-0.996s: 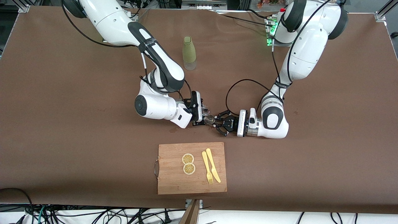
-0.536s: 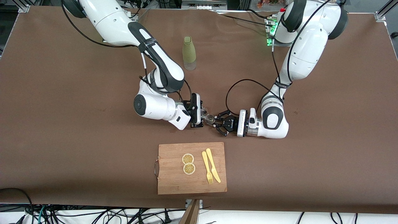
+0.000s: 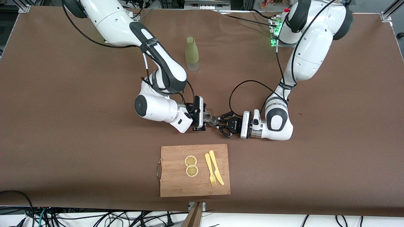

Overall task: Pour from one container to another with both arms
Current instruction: 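Tilt the glass cup with the right gripper to pour into the jigger, then move the glass cup and jigger apart and lower them toward the table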

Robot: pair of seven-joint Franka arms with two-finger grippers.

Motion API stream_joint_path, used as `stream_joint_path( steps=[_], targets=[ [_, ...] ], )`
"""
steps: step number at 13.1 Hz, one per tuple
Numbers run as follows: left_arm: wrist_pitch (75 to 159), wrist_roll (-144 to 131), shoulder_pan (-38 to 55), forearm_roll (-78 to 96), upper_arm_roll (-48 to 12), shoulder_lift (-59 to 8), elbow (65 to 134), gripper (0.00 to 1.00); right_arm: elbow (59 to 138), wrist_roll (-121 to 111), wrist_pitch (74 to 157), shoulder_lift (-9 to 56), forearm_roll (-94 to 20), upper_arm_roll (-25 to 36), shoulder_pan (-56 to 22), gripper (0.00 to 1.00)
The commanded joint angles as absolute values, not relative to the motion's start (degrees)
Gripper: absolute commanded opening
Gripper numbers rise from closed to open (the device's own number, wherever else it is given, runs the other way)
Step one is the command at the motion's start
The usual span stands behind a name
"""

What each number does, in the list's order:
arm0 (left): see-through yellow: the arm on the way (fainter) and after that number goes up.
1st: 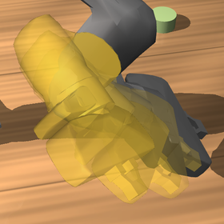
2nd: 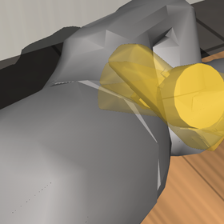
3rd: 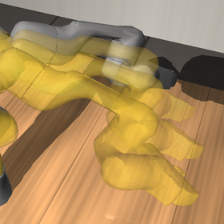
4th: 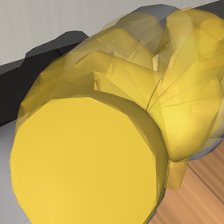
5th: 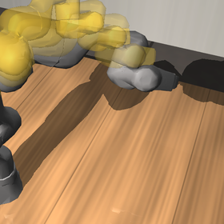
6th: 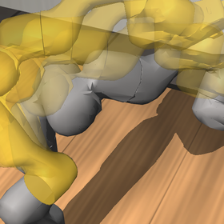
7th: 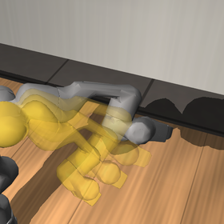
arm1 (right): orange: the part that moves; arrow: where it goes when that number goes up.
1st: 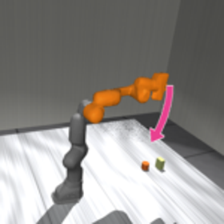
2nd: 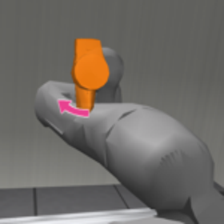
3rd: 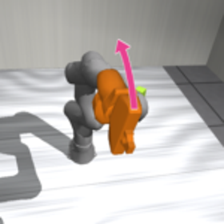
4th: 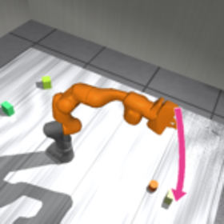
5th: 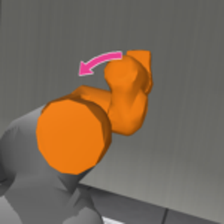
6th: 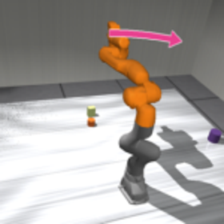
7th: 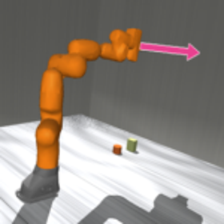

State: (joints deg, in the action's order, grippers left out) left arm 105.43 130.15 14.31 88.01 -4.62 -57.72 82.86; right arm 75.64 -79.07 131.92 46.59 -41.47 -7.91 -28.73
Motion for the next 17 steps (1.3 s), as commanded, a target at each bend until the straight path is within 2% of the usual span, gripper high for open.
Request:
stream_joint_path(
  steps=[1,8,10,17],
  targets=[
    [105.21,132.28,14.24,87.01,-4.83,-57.66,82.35,0.00,75.94,-77.96,133.15,46.05,-41.30,-8.00,-28.83,0.00],
    [105.21,132.28,14.15,87.01,-4.83,-57.66,82.35,0.00,77.60,-91.73,133.16,45.62,-62.99,-8.09,-27.95,0.00],
    [102.76,132.36,13.19,86.92,-4.31,-57.48,82.35,0.00,77.96,-95.61,131.41,45.62,-65.56,-8.09,-26.03,0.00],
    [90.90,136.49,5.20,84.74,-0.36,-56.95,83.06,0.00,78.83,-108.96,105.95,45.35,-65.83,-8.00,-11.19,0.00]
  ],
)
